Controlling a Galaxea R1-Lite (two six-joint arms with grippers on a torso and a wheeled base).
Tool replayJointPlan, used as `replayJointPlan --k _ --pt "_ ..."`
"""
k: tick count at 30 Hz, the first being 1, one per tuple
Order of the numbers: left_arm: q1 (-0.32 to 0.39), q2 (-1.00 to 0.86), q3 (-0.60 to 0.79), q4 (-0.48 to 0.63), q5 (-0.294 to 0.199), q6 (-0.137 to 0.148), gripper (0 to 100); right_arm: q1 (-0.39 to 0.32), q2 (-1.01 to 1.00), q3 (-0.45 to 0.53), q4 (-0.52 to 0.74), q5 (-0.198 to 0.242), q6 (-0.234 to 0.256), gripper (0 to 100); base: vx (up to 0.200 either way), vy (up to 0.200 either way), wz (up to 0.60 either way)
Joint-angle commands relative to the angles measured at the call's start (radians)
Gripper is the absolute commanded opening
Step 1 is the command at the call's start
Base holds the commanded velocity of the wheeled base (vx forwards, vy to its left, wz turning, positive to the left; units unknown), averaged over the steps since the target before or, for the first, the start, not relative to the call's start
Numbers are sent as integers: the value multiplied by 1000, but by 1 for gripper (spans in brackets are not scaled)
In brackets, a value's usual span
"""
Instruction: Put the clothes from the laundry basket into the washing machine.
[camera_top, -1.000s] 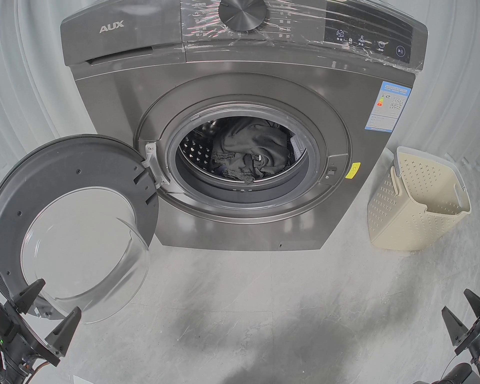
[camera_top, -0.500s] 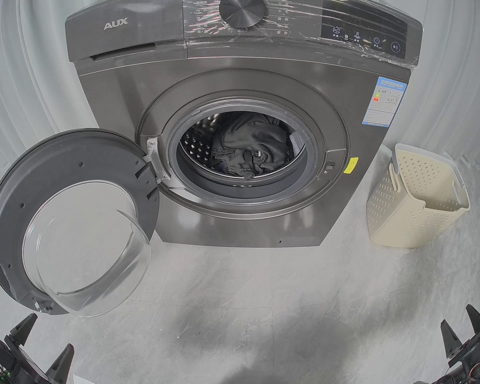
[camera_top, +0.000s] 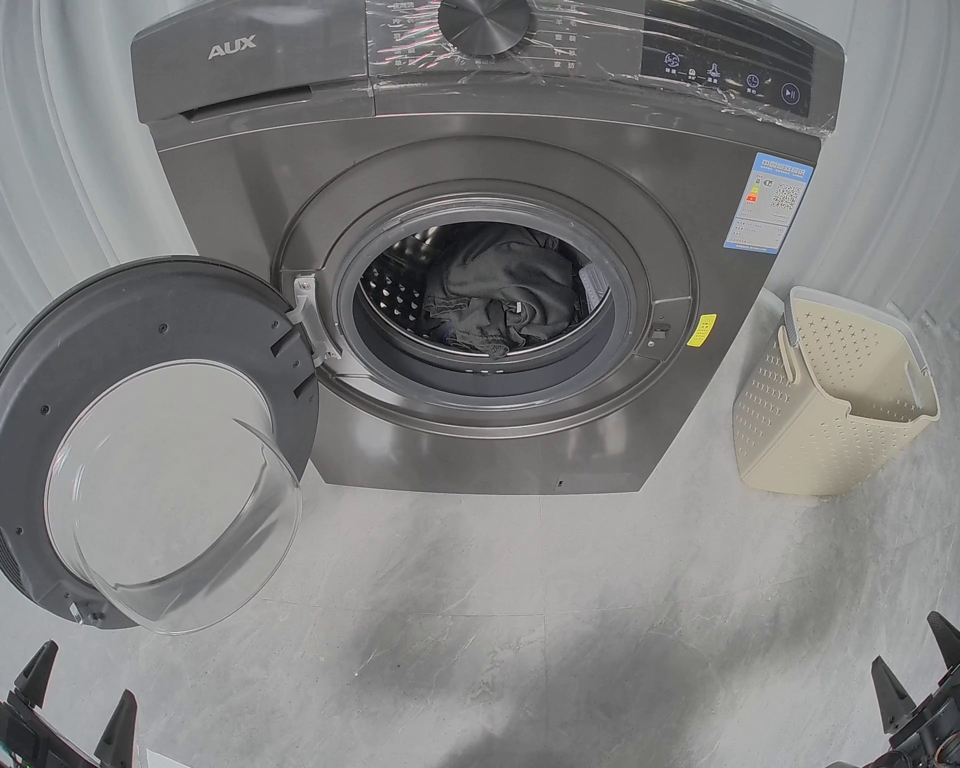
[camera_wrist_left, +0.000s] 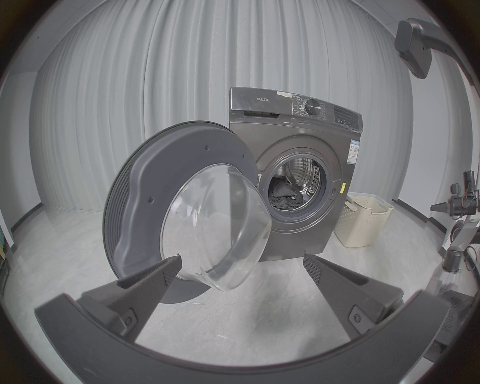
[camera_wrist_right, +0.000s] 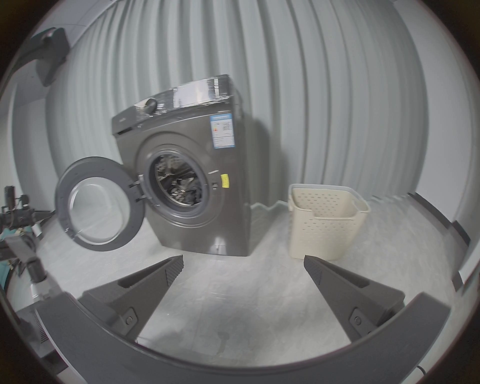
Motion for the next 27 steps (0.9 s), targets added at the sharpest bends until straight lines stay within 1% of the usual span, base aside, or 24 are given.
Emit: replayJointPlan --k 1,2,3,4,5,7,8,9,12,15,16,17,21,22,25,27 --pt "1 -22 18 29 58 37 100 10 1 13 -3 5 -10 100 0 0 0" --pt "0 -23 16 43 71 35 100 10 3 13 -3 -47 7 100 0 0 0" --pt "0 -23 13 55 84 26 100 10 3 13 -3 -110 21 100 0 0 0" --pt "0 -23 15 49 91 11 100 10 3 12 -1 -170 26 100 0 0 0" --pt "0 -23 18 43 91 4 100 10 3 13 -3 -203 26 100 0 0 0" --pt "0 -23 18 40 91 3 100 10 0 18 -4 -217 35 100 0 0 0" --pt "0 -22 18 40 91 3 100 10 4 16 -4 -207 38 100 0 0 0" --pt "0 -22 18 40 91 3 100 10 4 16 -4 -207 38 100 0 0 0" --pt "0 -23 18 40 93 4 100 14 3 18 -7 -185 32 100 -200 0 0" --pt "0 -23 18 40 91 1 100 11 3 18 -7 -196 32 100 -200 0 0" --pt "0 -23 18 40 91 -3 100 10 3 18 -6 -210 32 100 -200 0 0" --pt "0 -23 18 40 91 -3 100 11 3 18 -4 -214 30 100 -200 0 0" --pt "0 -23 18 40 91 -2 100 11 6 16 -1 -213 9 100 -200 0 0" --pt "0 -23 18 40 91 -2 100 11 6 18 -1 -211 9 100 0 0 0" --pt "0 -23 18 40 91 -6 100 16 12 12 11 -176 10 100 0 0 0" --pt "0 -23 18 40 91 -3 100 16 12 16 0 -148 -11 100 0 100 0"
